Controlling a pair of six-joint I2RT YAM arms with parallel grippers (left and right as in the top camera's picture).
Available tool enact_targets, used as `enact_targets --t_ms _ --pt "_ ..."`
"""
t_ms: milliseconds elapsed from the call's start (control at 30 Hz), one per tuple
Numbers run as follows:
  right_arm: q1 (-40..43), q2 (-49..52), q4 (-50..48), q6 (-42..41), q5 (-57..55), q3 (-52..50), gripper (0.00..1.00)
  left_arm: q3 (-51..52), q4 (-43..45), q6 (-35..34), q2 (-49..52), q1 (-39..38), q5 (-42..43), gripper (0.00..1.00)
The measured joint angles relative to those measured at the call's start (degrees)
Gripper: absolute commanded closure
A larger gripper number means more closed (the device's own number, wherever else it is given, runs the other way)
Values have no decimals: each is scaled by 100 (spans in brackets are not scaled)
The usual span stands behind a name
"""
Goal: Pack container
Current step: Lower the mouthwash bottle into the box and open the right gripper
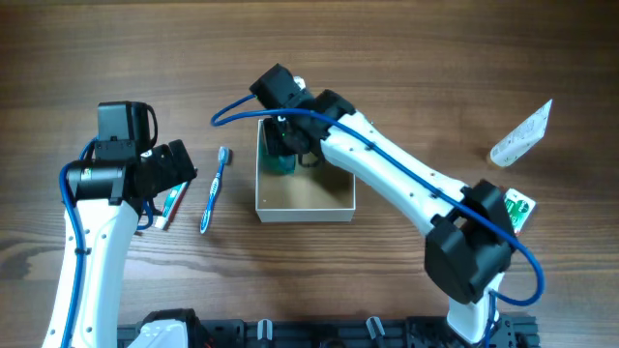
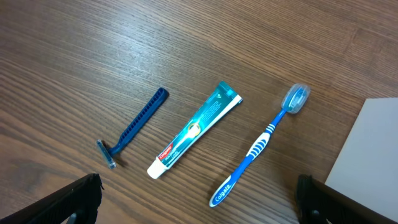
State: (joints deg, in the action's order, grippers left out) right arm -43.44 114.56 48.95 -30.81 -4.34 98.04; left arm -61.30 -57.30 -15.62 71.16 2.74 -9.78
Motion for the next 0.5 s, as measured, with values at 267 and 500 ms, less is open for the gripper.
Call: enact_targets --t_ms 267,500 --pt "2 -2 -90 66 -17 0 27 0 -13 -2 0 0 -28 0" --pt "4 -813 -81 603 -118 0 15 0 -11 -2 0 0 -28 0"
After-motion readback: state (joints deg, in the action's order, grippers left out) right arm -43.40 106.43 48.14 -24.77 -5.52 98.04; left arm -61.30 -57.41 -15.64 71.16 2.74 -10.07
